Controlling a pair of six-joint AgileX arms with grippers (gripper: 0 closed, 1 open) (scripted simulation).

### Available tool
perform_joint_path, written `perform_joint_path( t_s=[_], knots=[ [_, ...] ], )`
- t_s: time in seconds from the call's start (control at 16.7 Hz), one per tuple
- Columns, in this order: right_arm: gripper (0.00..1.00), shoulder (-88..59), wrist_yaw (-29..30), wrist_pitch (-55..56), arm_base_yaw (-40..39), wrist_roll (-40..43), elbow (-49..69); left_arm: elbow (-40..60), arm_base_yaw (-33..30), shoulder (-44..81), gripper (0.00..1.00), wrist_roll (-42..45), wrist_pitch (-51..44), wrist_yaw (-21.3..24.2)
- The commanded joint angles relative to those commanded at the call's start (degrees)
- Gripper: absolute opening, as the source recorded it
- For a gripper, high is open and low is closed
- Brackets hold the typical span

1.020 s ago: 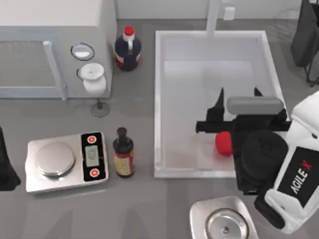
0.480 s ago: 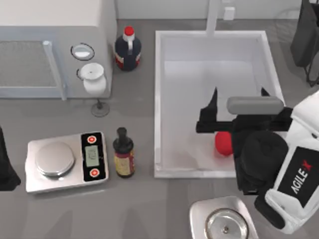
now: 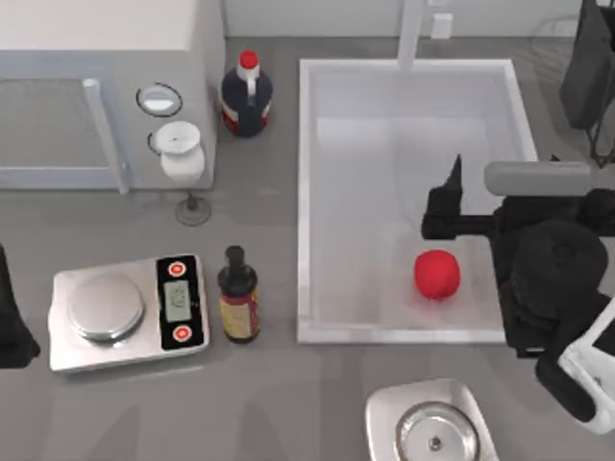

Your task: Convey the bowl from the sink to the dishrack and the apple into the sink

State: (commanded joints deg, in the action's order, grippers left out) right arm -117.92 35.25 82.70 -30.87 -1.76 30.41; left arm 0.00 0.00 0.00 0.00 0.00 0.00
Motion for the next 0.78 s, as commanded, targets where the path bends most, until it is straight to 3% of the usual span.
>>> perform_joint_path(
  t_s=[0.42,0.78],
  knots=[
    [1.00,30.9,-12.1,-29.3,15.3,0.4,-12.4,0.0,0.0,0.0,1.00,0.0,0.0,0.0],
    [1.00,55.0,-20.7,-48.8,22.5,1.0,-20.7,0.0,0.0,0.0,1.00,0.0,0.0,0.0]
  ],
)
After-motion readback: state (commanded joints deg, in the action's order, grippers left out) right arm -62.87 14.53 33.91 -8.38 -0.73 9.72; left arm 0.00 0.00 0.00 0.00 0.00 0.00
